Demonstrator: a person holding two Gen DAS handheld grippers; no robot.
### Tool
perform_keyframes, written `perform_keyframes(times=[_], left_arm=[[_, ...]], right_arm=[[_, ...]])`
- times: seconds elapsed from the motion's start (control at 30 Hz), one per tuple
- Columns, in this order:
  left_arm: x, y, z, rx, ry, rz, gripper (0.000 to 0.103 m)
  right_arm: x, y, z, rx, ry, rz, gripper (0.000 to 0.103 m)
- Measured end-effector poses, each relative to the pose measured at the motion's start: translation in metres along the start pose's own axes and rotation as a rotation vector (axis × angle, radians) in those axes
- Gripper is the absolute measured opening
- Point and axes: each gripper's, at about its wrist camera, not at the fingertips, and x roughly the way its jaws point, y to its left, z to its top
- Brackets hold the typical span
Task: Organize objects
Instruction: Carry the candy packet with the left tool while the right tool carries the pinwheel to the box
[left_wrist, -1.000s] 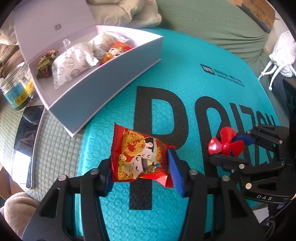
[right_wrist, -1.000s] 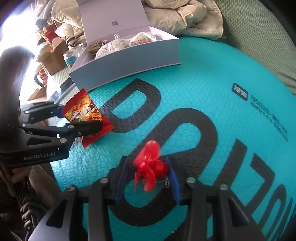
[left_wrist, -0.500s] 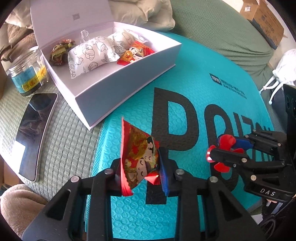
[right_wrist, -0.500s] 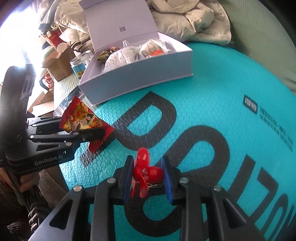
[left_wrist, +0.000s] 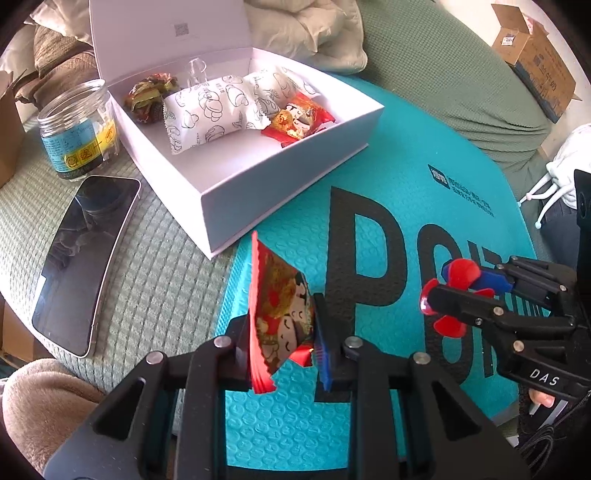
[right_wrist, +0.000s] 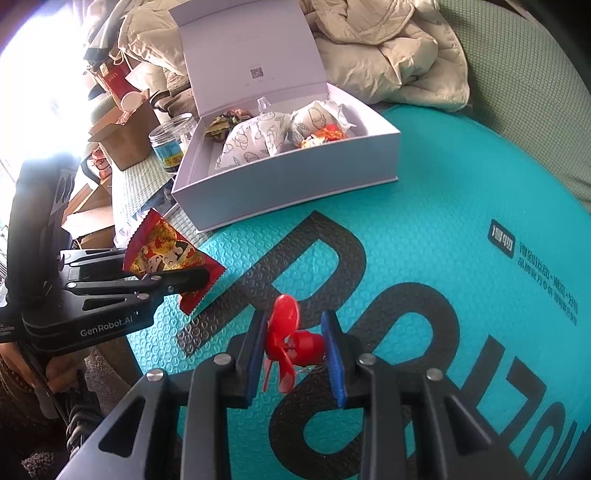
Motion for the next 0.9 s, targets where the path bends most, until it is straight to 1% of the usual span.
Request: perform_keyframes(times=[0.2,0.4,0.53,0.63,0.7,0.9], left_arm=[[-0.012,-0.004,0.003,0.028,-0.036,0.012,0.023],[-0.019,-0.007,0.006,0.030,-0.041,0.013,0.023],[-0.028,-0.010,0.010,0.037,-0.067,0.019,0.023],[-0.035,-0.012,0.011,0.042,-0.072,0.027,0.023],[-0.042,-0.013,0.012,0.042,-0.080,0.039,0.023],[-0.069,-0.015,0.009,0.037,-0.145,0.053,0.023]], right_arm=[[-0.005,0.003,0.004,-0.011,-0.017,0.005,0.030],[-0.013,0.006,0.007,-0.033,-0.035,0.003,0.030],[-0.023,0.008,0.014,-0.042,-0.067,-0.002,0.030],[-0.031,0.013,0.019,-0.057,-0.085,-0.025,0.030],[-0.035,0.015,0.023,-0.066,-0.096,-0.024,0.030],[-0.048,0.030,0.041,-0.118,-0.154,-0.001,0.030]])
